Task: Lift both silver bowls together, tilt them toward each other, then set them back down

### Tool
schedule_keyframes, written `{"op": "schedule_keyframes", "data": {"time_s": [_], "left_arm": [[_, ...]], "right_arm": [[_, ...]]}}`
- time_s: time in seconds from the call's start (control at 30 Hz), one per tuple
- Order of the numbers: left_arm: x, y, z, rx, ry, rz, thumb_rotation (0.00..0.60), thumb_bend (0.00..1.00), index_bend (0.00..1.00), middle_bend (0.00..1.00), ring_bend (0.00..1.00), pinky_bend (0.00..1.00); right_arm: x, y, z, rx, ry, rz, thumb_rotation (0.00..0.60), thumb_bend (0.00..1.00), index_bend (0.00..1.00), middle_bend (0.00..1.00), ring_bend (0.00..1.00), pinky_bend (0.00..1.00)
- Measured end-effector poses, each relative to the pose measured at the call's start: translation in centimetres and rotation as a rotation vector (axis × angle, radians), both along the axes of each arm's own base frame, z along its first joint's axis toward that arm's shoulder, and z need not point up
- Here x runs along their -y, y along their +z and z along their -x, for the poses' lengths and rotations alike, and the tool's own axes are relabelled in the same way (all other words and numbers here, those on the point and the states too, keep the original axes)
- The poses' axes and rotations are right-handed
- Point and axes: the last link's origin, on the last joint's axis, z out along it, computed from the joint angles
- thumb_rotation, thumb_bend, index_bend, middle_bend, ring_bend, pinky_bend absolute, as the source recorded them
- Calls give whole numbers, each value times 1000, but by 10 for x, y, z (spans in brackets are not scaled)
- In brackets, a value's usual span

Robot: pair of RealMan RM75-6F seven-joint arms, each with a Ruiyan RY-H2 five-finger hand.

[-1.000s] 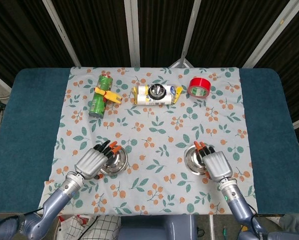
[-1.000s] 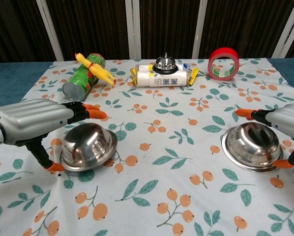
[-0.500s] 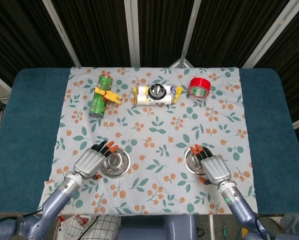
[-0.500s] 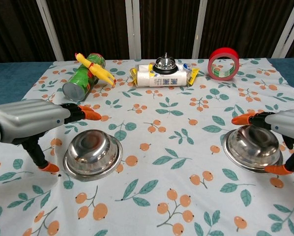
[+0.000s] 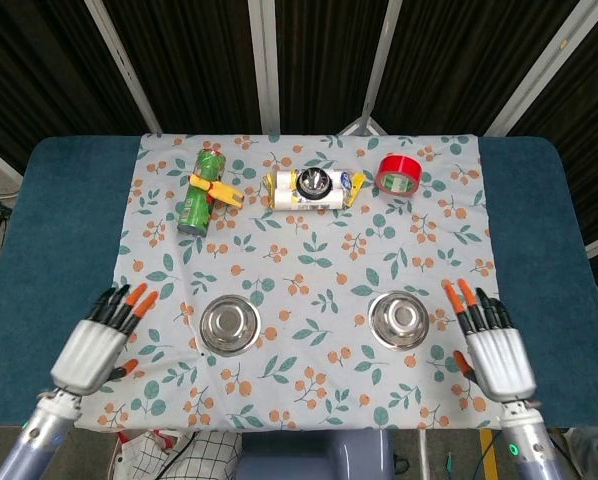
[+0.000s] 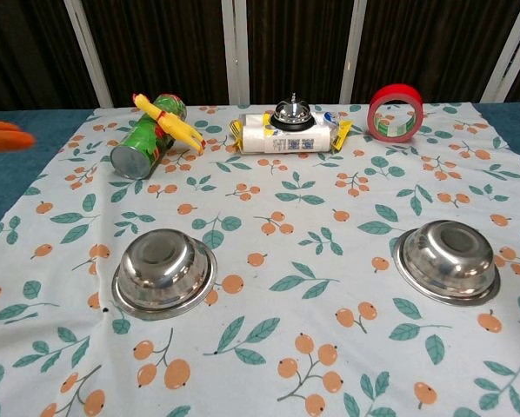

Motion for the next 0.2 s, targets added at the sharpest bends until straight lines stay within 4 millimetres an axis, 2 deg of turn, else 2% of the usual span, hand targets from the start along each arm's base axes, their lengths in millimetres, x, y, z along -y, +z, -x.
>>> {"op": "schedule_keyframes", "data": {"time_s": [0.1,0.2], "left_arm": [[25,19,26,-25,54,-99,600,123,0,0,0,90],[39,34,33,3,70,-182,600,123,0,0,0,90]], "right_arm": [[-26,17,26,-44,-69,98,600,335,0,0,0,118],[-41,32,42,-59,-119,144,600,335,0,0,0,118]]}}
